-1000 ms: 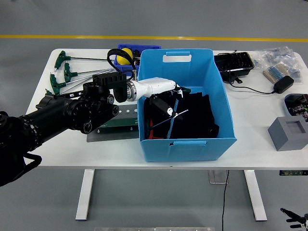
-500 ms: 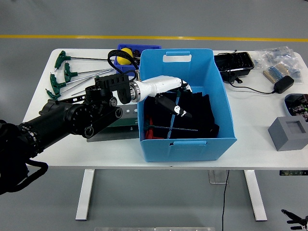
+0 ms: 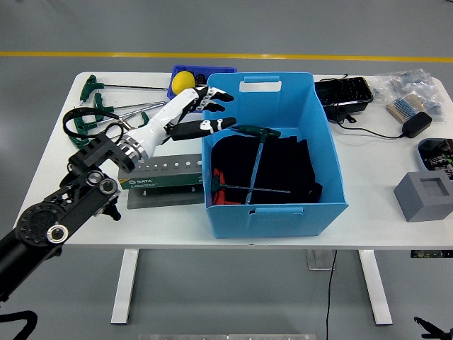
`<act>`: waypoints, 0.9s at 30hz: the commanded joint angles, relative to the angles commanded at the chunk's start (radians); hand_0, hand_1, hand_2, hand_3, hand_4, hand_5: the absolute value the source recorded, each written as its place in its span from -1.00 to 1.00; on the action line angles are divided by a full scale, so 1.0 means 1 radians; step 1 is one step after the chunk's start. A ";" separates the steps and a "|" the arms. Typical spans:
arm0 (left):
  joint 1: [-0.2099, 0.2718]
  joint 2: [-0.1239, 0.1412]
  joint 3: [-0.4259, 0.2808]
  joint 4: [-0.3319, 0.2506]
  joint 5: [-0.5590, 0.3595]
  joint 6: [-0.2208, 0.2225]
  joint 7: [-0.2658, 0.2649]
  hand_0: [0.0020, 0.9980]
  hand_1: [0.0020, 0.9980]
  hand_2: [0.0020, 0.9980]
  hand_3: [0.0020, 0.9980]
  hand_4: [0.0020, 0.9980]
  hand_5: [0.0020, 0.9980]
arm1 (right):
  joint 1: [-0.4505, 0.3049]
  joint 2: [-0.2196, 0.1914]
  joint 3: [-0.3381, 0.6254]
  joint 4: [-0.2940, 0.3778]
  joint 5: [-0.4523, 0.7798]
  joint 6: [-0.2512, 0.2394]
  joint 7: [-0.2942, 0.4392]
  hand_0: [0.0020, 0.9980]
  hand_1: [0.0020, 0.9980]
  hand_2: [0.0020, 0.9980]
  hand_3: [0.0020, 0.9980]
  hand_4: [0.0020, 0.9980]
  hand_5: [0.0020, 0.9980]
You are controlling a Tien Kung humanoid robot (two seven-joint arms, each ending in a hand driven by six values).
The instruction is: Lift tool from toolbox,place it in box,lift tool from toolbox,place it in box
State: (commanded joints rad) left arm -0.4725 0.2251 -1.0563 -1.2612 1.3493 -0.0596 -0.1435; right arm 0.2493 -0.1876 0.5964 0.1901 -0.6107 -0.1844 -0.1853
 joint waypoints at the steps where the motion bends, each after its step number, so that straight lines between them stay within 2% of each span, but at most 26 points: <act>1: 0.037 0.010 -0.039 -0.039 -0.006 -0.014 0.021 0.32 0.32 0.46 0.38 0.95 0.40 | -0.001 0.001 0.005 -0.001 -0.003 -0.002 0.001 0.28 0.28 0.38 0.13 0.65 0.35; 3: 0.108 0.015 -0.124 -0.116 0.002 -0.030 0.055 0.32 0.32 0.46 0.38 0.95 0.40 | -0.002 0.003 0.011 -0.002 -0.009 -0.003 0.002 0.28 0.28 0.38 0.13 0.65 0.35; 5: 0.166 0.008 -0.205 -0.160 0.013 -0.044 0.080 0.32 0.32 0.46 0.38 0.95 0.40 | -0.002 0.004 0.012 -0.002 -0.015 -0.004 0.002 0.28 0.28 0.38 0.13 0.65 0.35; 6: 0.194 0.001 -0.247 -0.169 0.014 -0.047 0.087 0.35 0.34 0.49 0.42 0.94 0.46 | -0.002 0.005 0.011 -0.001 -0.017 -0.004 0.002 0.28 0.27 0.38 0.12 0.64 0.35; 8: 0.241 -0.018 -0.320 -0.175 -0.007 -0.044 0.089 0.35 0.34 0.49 0.42 0.94 0.46 | 0.001 0.004 0.003 -0.001 -0.011 -0.003 0.004 0.28 0.27 0.38 0.12 0.64 0.35; 10: 0.292 -0.050 -0.378 -0.164 -0.071 -0.031 0.084 0.35 0.34 0.49 0.42 0.94 0.46 | 0.004 0.002 -0.008 0.000 0.004 -0.004 0.008 0.28 0.27 0.38 0.12 0.64 0.35; 13: 0.355 -0.098 -0.443 -0.147 -0.167 0.016 0.052 0.33 0.32 0.48 0.42 0.93 0.51 | 0.004 0.001 -0.019 0.001 0.024 -0.006 0.012 0.27 0.27 0.38 0.12 0.64 0.35; 15: 0.383 -0.120 -0.486 -0.141 -0.174 0.038 0.032 0.33 0.32 0.48 0.42 0.93 0.51 | 0.004 0.001 -0.018 0.001 0.024 -0.006 0.012 0.27 0.27 0.38 0.12 0.64 0.35; 17: 0.396 -0.128 -0.514 -0.135 -0.172 0.044 0.021 0.33 0.32 0.48 0.42 0.93 0.51 | 0.005 0.001 -0.016 0.002 0.019 -0.004 0.010 0.27 0.27 0.38 0.12 0.64 0.35; 23: 0.411 -0.121 -0.545 -0.123 -0.200 0.033 0.010 0.33 0.31 0.47 0.41 0.93 0.52 | 0.004 0.000 -0.009 0.004 0.001 0.001 0.004 0.27 0.26 0.38 0.12 0.63 0.34; 27: 0.411 -0.126 -0.556 -0.117 -0.241 0.027 0.001 0.33 0.30 0.46 0.41 0.92 0.54 | 0.001 0.000 -0.003 0.005 -0.012 0.004 -0.001 0.27 0.25 0.38 0.12 0.62 0.34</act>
State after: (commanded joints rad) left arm -0.0614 0.0995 -1.6119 -1.3782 1.1079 -0.0329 -0.1423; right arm 0.2500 -0.1873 0.5936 0.1949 -0.6231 -0.1806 -0.1860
